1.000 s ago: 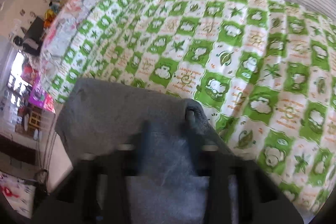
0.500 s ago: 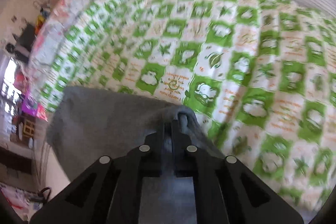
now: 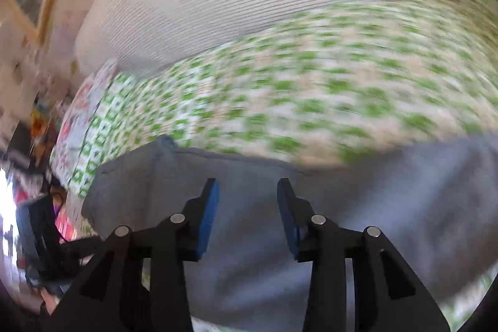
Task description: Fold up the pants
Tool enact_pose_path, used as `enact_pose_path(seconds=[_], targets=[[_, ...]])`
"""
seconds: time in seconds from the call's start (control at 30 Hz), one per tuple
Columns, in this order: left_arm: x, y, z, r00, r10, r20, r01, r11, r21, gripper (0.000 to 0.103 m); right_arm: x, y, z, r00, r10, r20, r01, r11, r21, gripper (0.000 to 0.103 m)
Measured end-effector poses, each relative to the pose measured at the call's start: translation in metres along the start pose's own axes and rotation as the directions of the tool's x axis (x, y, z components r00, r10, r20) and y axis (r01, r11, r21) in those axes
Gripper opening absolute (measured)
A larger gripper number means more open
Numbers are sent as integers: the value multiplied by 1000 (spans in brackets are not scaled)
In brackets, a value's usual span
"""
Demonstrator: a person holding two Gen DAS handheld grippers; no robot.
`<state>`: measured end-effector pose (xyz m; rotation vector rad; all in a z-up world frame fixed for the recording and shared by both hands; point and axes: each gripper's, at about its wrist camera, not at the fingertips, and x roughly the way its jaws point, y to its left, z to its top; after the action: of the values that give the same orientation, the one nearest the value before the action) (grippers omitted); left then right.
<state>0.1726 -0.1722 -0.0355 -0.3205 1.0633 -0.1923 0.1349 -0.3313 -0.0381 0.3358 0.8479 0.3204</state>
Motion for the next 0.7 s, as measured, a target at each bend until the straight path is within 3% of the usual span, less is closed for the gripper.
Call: enact_pose_path(seconds=[0.2,0.4,0.53,0.7], targets=[[26,-57,25,999,-32,-27,36,987,156,50,-70,-64,-40,991,-101,92,85,983,163,41],[59,-125,54,996,-38,-83,63,945,320,51,-116,-128,-72,970,-197,144,139,930,341,41],[83,-164,74,988,-69,-138,116,921,372,53,-136,-173,-84,968,-188,168,90,879,468,41],[118,-204,98,983,-47,-179,122,890,438,56,-143,-206,-86,967,-161,199,19,821,571,41]])
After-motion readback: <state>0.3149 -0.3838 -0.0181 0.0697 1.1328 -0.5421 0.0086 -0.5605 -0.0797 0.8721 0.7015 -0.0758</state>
